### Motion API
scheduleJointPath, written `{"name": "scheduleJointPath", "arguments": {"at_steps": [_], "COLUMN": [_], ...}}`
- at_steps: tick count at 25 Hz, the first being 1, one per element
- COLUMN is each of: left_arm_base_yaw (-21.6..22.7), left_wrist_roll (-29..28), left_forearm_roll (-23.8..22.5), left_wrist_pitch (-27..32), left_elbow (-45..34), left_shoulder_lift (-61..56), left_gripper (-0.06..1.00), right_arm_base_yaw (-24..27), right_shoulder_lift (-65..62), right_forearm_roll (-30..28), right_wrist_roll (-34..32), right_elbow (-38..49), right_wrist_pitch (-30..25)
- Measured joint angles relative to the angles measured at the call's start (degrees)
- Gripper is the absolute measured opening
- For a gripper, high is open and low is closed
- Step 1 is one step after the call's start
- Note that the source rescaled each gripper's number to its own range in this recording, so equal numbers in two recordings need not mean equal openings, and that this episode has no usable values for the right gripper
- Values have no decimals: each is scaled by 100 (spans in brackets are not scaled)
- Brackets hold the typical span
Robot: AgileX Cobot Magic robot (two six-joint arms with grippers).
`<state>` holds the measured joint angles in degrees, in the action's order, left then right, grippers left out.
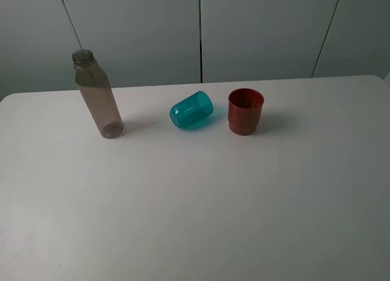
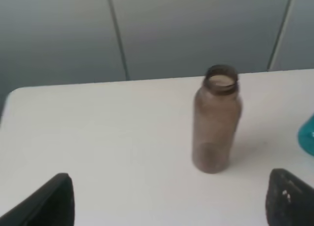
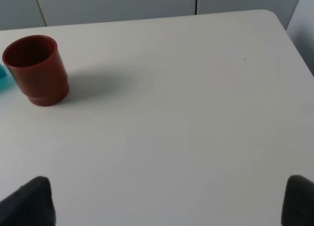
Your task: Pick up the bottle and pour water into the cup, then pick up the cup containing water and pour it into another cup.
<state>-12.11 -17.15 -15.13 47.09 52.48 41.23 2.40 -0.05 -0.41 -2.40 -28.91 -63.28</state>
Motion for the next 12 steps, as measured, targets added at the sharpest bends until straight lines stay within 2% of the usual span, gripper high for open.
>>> {"name": "scheduleJointPath", "arguments": {"at_steps": [2, 5, 9, 12], "left_arm_base_yaw": [130, 170, 170, 170], "left_wrist_roll": [-25, -29, -18, 28], "left_forearm_roll": [28, 280, 366, 378], "left_wrist_pitch": [198, 358, 513, 774], "left_elbow": [-240, -803, -1603, -2007], "left_shoulder_lift": [-754, -1870, -3489, -4080], "left_gripper": [99, 99, 99, 99], "right_arm_base_yaw": [0, 0, 0, 0], "right_shoulder_lift": [0, 0, 0, 0], "right_forearm_roll": [0, 0, 0, 0], "right_wrist_roll": [1, 1, 1, 1], "right_elbow": [0, 0, 0, 0], "right_wrist_pitch": [0, 0, 0, 0]}}
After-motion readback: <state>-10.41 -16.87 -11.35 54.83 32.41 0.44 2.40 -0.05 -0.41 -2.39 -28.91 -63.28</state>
